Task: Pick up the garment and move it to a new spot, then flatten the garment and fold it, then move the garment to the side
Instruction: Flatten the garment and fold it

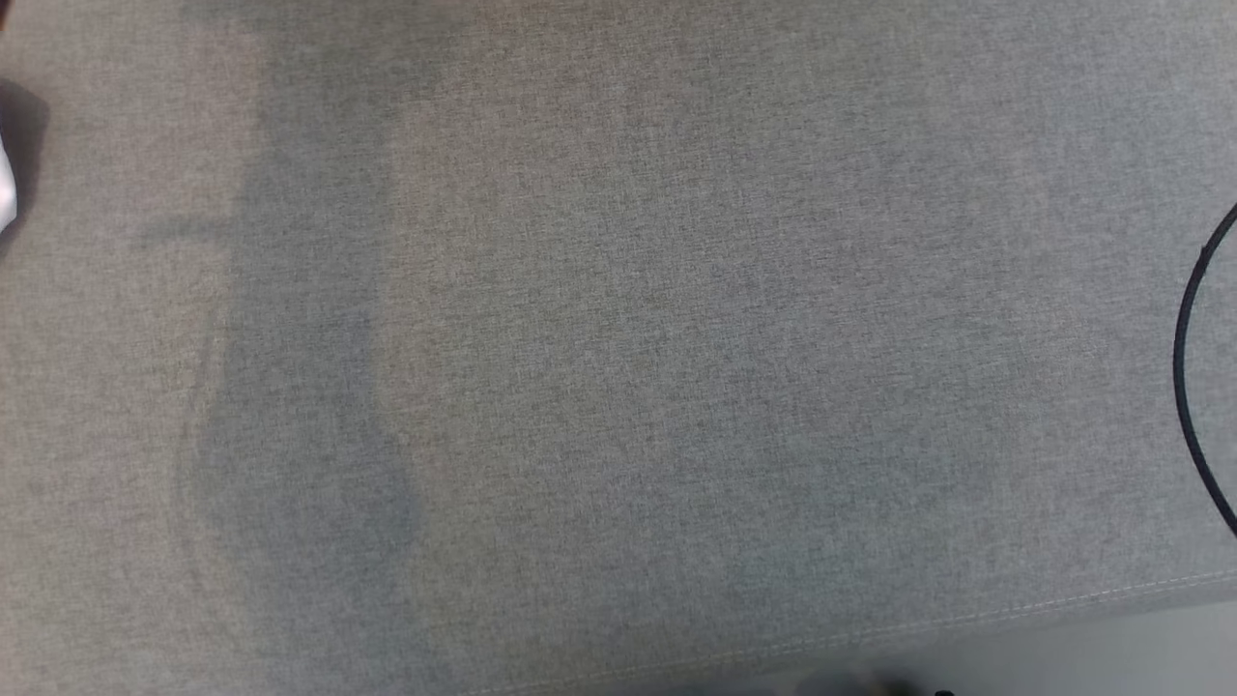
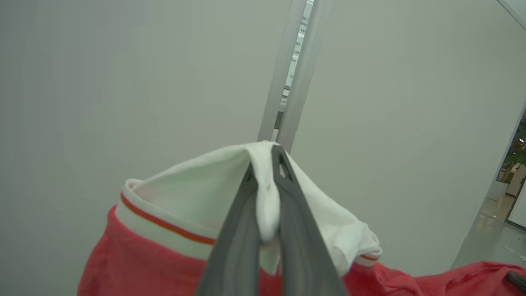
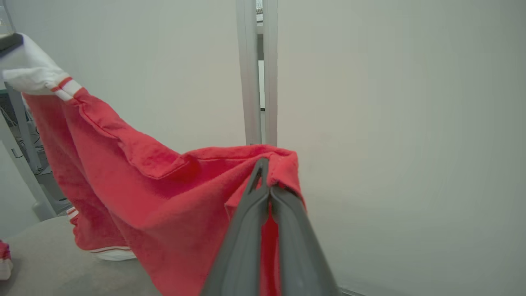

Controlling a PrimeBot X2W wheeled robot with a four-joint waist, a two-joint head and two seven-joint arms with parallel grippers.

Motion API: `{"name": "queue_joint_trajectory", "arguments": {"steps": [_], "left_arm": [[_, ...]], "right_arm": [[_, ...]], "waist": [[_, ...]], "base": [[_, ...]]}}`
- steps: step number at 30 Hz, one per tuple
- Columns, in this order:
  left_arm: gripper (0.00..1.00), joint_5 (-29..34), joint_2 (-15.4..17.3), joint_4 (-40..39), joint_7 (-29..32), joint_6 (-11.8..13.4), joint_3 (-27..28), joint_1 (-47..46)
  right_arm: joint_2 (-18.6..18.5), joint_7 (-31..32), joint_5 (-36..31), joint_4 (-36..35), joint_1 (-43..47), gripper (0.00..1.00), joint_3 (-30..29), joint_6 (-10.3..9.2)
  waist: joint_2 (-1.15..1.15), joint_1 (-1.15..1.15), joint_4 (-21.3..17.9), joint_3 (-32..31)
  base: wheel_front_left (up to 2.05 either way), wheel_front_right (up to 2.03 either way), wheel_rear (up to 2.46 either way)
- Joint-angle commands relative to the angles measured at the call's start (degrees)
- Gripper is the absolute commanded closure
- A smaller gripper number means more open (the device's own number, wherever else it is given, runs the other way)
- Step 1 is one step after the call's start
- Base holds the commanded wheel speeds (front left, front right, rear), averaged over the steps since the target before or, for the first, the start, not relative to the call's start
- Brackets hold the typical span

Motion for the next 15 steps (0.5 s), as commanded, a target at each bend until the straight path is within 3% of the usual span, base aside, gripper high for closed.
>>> {"name": "queue_joint_trajectory", "arguments": {"steps": [1, 5, 7, 11, 15], "left_arm": [[1.00, -0.93, 0.80, -1.14, -0.51, -0.18, -0.31, 2.22], [1.00, -3.76, 1.95, -5.32, -1.40, -0.18, -0.17, 11.77], [1.00, -3.87, 2.96, -8.32, -1.69, -0.18, -0.36, 16.90], [1.00, -2.50, 4.09, -16.15, -1.69, 0.25, 4.13, 28.96], [1.00, 1.31, 3.02, -25.87, -1.67, 2.53, 8.60, 43.40]], "right_arm": [[-1.18, -0.54, 1.55, -1.24, 1.76, 1.00, 0.49, -0.11], [-4.36, -0.93, 3.50, -6.08, 9.03, 1.00, 3.23, -0.10], [-5.81, -0.95, 4.72, -9.41, 12.91, 1.00, 1.61, -0.10], [-7.64, -0.94, 4.59, -15.53, 23.92, 1.00, -1.15, -0.09], [-9.06, -0.96, 3.22, -20.78, 34.44, 1.00, -3.88, -0.10]], "waist": [[0.00, -0.01, -0.30, 0.05], [0.00, -0.01, -0.44, -1.51], [0.00, -0.01, -0.53, -2.60], [0.00, -0.01, -1.06, -5.18], [0.00, -0.01, -1.23, -7.72]], "base": [[0.00, 0.00, 0.00], [0.00, 0.00, 0.00], [0.00, 0.00, 0.00], [0.00, 0.00, 0.00], [0.00, 0.00, 0.00]]}}
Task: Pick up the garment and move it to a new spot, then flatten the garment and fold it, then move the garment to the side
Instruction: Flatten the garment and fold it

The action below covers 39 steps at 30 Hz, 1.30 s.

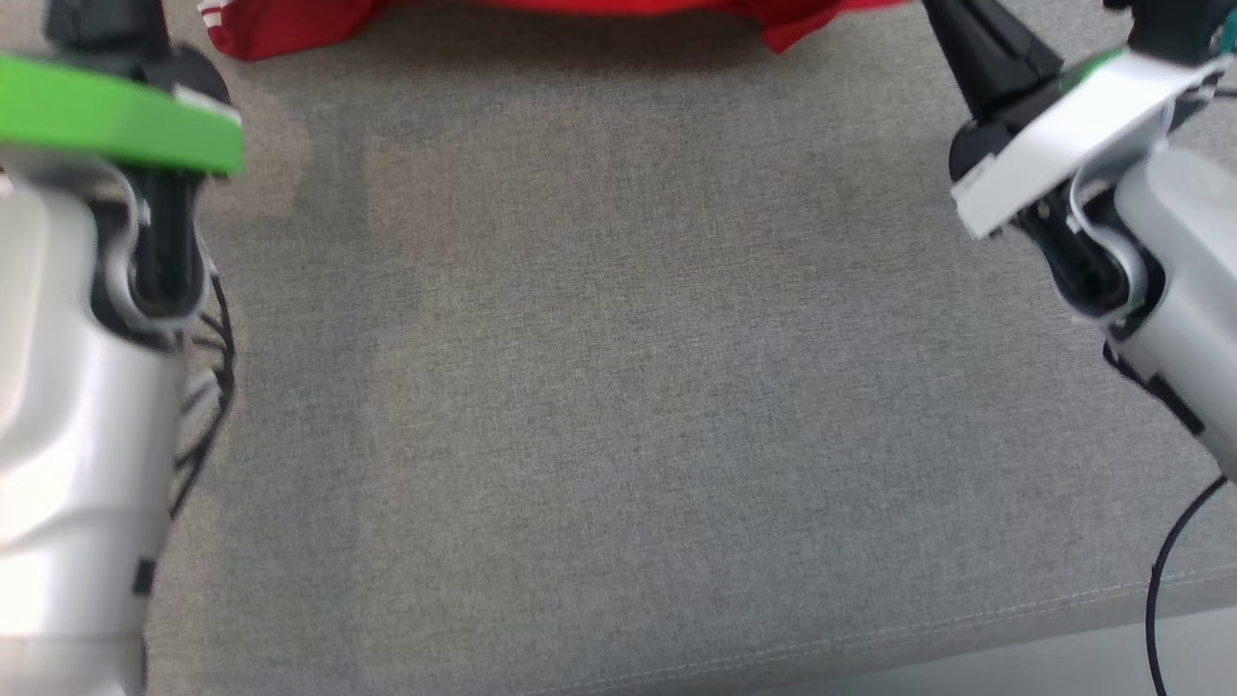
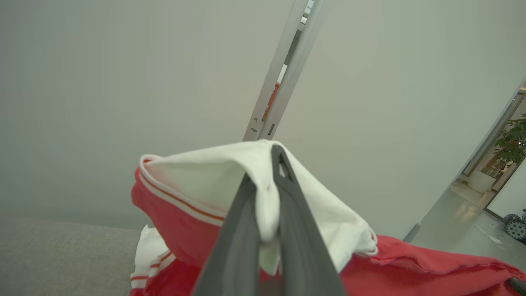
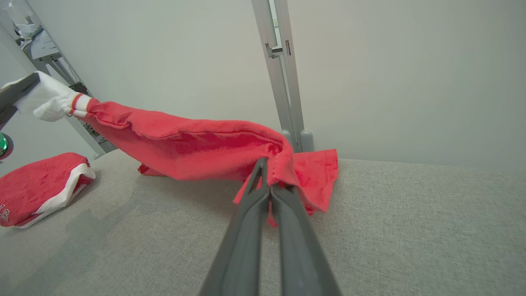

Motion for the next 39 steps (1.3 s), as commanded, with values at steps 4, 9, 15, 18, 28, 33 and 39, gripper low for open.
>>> {"name": "queue_joint_trajectory", "arguments": {"steps": [4, 9, 15, 18, 28, 33, 39], "left_arm": [[1.00, 1.90, -3.91, -9.19, -0.18, 2.43, 5.43, 16.31], [1.00, 5.21, -8.12, -15.82, -0.19, 3.39, 8.53, 31.98], [1.00, 6.39, -12.15, -15.86, -0.19, 2.63, 9.93, 44.00], [1.00, 6.80, -13.62, -15.12, -0.19, 2.12, 10.05, 48.60], [1.00, 6.36, -15.71, -12.80, -0.19, 1.71, 6.79, 57.91], [1.00, 6.94, -15.92, -13.16, -0.20, 2.24, 5.13, 60.25], [1.00, 6.80, -15.63, -14.94, 0.57, 2.49, 4.15, 61.72]], "right_arm": [[-1.66, -0.17, -2.08, -4.52, 10.80, 1.00, -2.54, -0.08], [-2.41, -0.18, -3.24, -7.57, 21.46, 1.00, -3.95, -0.08], [-3.11, -0.18, -5.99, -8.30, 30.93, 1.00, -4.10, -0.08], [-3.38, -0.18, -7.33, -8.02, 35.29, 1.00, -4.68, -0.08], [-3.79, -0.18, -12.09, -7.10, 46.84, 1.00, -8.96, -0.09], [-4.41, -0.18, -13.40, -6.60, 50.79, 1.00, -10.61, -0.09], [-3.78, -0.07, -14.06, -6.27, 53.66, 1.00, -12.28, -0.09]], "waist": [[0.00, 0.00, -0.12, -4.20], [0.00, 0.00, 0.50, -6.96], [0.00, 0.00, 1.55, -10.25], [0.00, 0.00, 1.88, -12.05], [0.00, 0.00, 2.44, -15.84], [0.00, 0.00, 2.53, -16.78], [0.00, 0.00, 2.67, -17.65]], "base": [[0.00, 0.00, 0.00], [0.00, 0.00, 0.00], [0.00, 0.00, 0.00], [0.00, 0.00, 0.00], [0.00, 0.00, 0.00], [0.00, 0.00, 0.00], [0.00, 0.00, 0.00]]}}
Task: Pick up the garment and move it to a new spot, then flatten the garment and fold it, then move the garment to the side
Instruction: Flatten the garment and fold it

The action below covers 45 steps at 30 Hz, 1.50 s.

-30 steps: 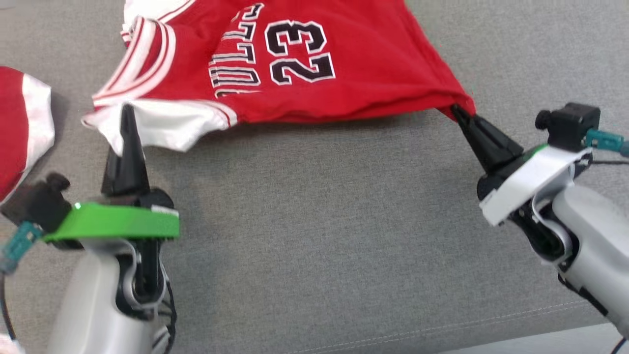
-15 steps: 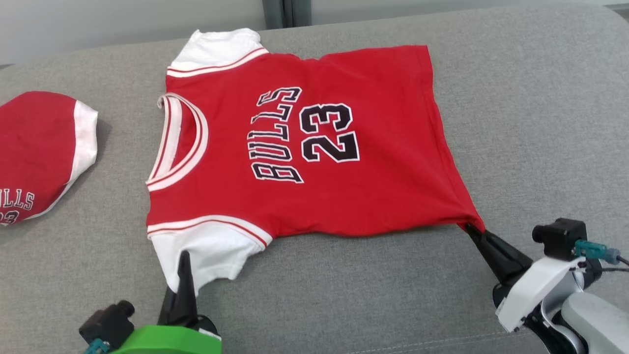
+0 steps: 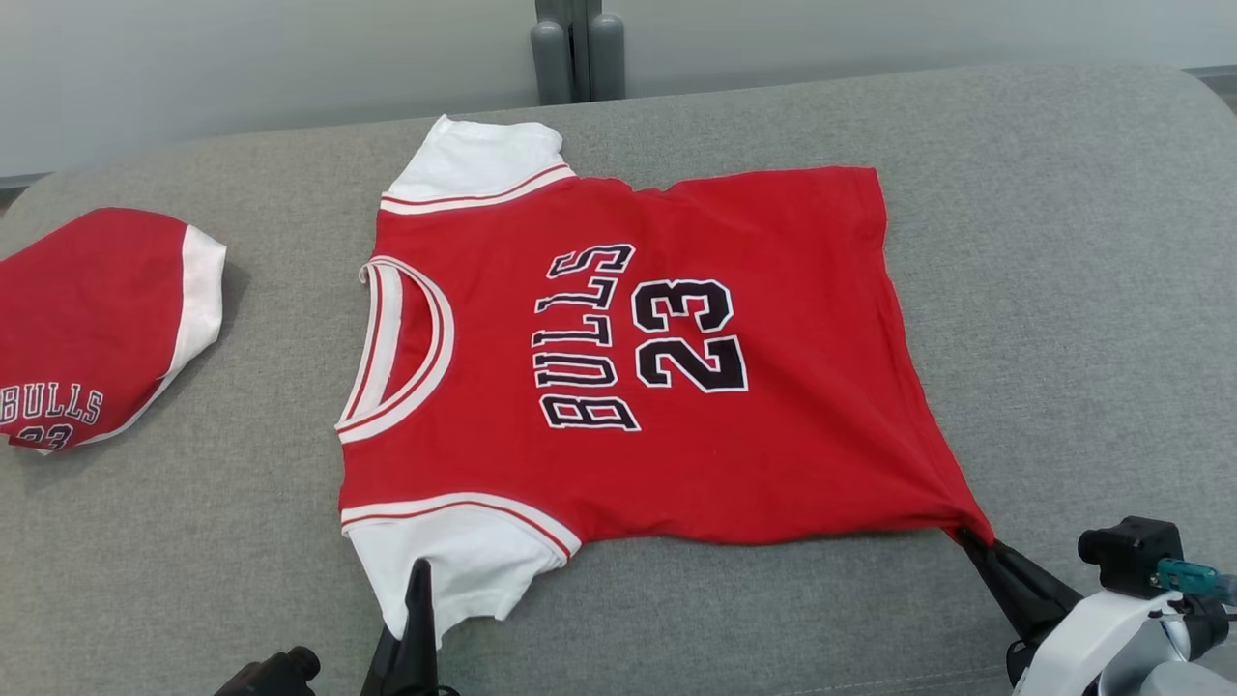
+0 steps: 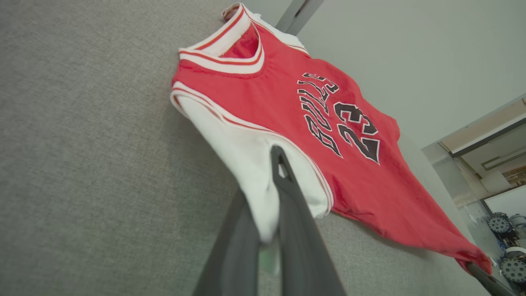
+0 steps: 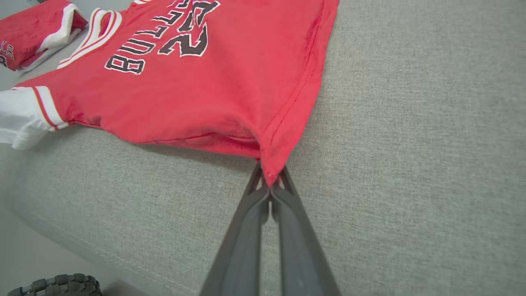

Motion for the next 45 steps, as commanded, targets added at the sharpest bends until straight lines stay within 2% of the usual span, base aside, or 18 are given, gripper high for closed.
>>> {"name": "queue_joint_trajectory", "arguments": {"steps": [1, 13, 23, 28, 38, 39, 40, 41, 45], "left_arm": [[1.00, 0.42, 0.55, -0.43, 0.00, 0.13, -0.09, 0.84], [1.00, 2.37, 3.42, -2.08, 0.39, -1.18, 0.13, -5.17], [1.00, 0.92, 5.60, 0.18, 3.70, -2.52, 0.65, -14.83], [1.00, 1.13, 6.74, 4.60, 4.58, -2.90, 0.97, -21.15], [1.00, 2.24, 6.91, 17.72, 3.89, -3.87, -0.56, -33.69], [1.00, 2.60, 7.01, 18.92, 3.50, -3.96, -0.95, -34.42], [0.51, 3.12, 7.19, 20.38, 2.73, -4.06, -1.31, -35.30], [0.00, 3.80, 7.31, 21.74, 2.04, -4.06, -1.56, -36.09], [0.00, 4.63, 6.67, 24.59, 0.08, -4.25, -1.66, -37.04]], "right_arm": [[0.62, 0.15, -0.75, 0.21, 0.78, 1.00, -0.20, -0.09], [2.52, 1.74, -1.70, 0.11, -2.95, 1.00, -1.94, -0.09], [3.52, 4.20, 0.48, 1.35, -11.57, 1.00, -1.27, -0.09], [4.10, 4.83, 1.33, 4.43, -16.62, 1.00, -0.11, -0.09], [7.13, 2.71, 2.05, 13.21, -24.40, 1.00, 1.76, -0.09], [7.51, 2.19, 1.74, 14.02, -24.96, 0.97, 1.63, -0.09], [8.12, 1.55, 1.62, 14.98, -25.43, 0.25, 1.34, -0.09], [8.74, 1.17, 1.59, 15.62, -25.60, 0.00, 1.46, -0.09], [8.94, 0.08, -0.38, 17.35, -25.84, 0.00, 0.36, -0.09]], "waist": [[0.00, 0.00, 0.00, -0.32], [0.00, 0.00, -0.17, -0.08], [0.00, 0.00, -0.88, 3.08], [0.00, 0.00, -0.33, 5.37], [0.00, 0.00, 0.20, 8.61], [0.00, 0.00, 0.17, 8.75], [0.00, 0.00, 0.14, 8.87], [0.00, 0.00, 0.06, 8.93], [0.00, 0.00, -0.08, 8.51]], "base": [[0.00, 0.00, 0.00], [0.00, 0.00, 0.00], [0.00, 0.00, 0.00], [0.00, 0.00, 0.00], [0.00, 0.00, 0.00], [0.00, 0.00, 0.00], [0.00, 0.00, 0.00], [0.00, 0.00, 0.00], [0.00, 0.00, 0.00]]}}
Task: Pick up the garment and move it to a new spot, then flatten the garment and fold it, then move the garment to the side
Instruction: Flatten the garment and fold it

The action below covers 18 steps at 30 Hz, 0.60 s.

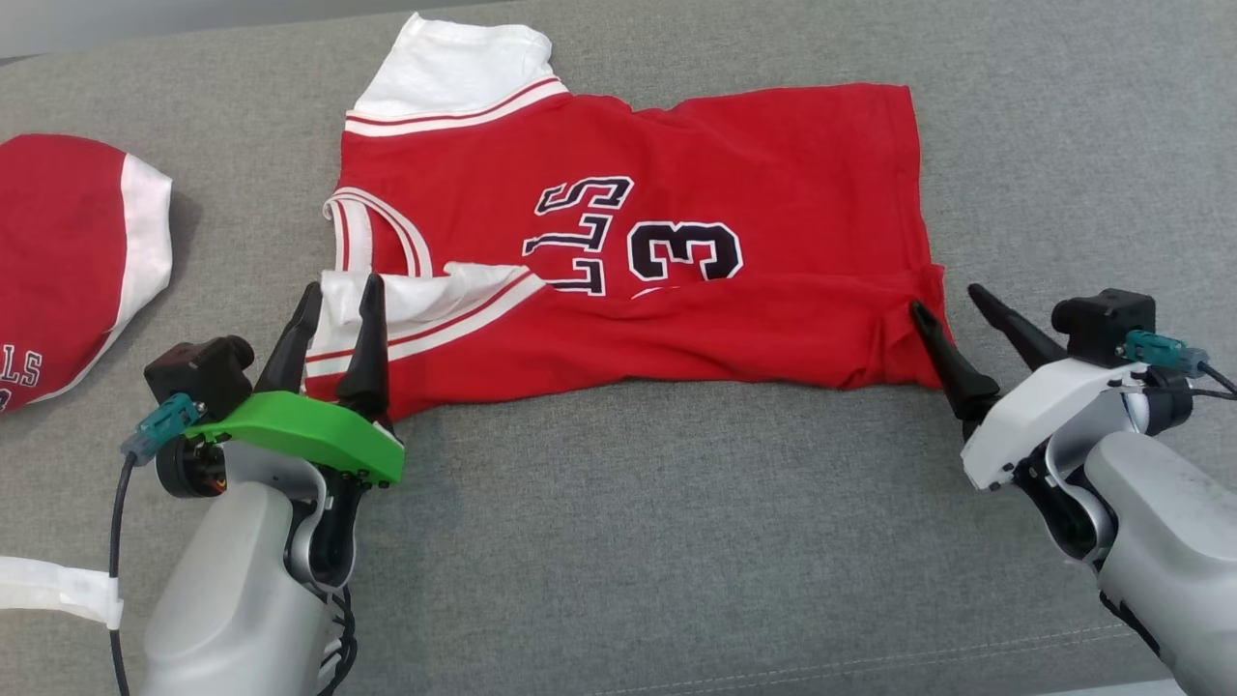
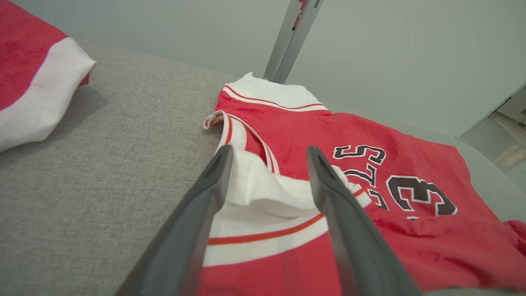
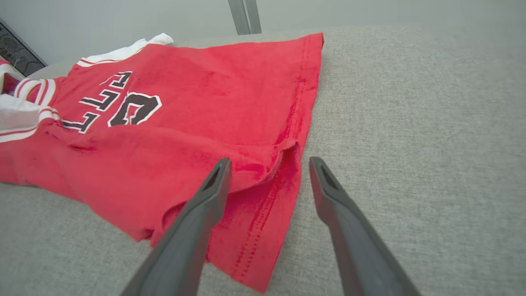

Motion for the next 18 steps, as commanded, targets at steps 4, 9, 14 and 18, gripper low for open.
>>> {"name": "queue_joint_trajectory", "arguments": {"steps": [4, 9, 14, 18], "left_arm": [[0.00, 0.97, 0.24, 0.40, -1.14, -0.37, 1.24, 1.65], [0.00, 2.32, 0.39, -0.54, -1.22, -0.42, 2.67, 5.94], [0.00, 6.40, 0.50, 0.18, -1.25, -0.41, 2.32, 8.84], [0.00, 8.69, -0.23, 1.28, -1.20, -0.03, 2.77, 9.08]], "right_arm": [[0.28, -0.57, -3.59, -1.46, 2.14, 0.00, -4.40, -0.09], [1.22, -0.57, -8.50, -4.88, 6.92, 0.00, -8.04, -0.09], [3.17, -0.58, -12.26, -6.23, 10.05, 0.00, -9.56, -0.09], [4.56, -0.59, -16.07, -6.82, 11.01, 0.00, -9.48, -0.09]], "waist": [[0.00, 0.00, 0.07, -1.21], [0.00, 0.00, 0.22, -2.06], [0.00, 0.00, 0.32, -2.32], [0.00, 0.00, 0.49, -2.25]], "base": [[0.00, 0.00, 0.00], [0.00, 0.00, 0.00], [0.00, 0.00, 0.00], [0.00, 0.00, 0.00]]}}
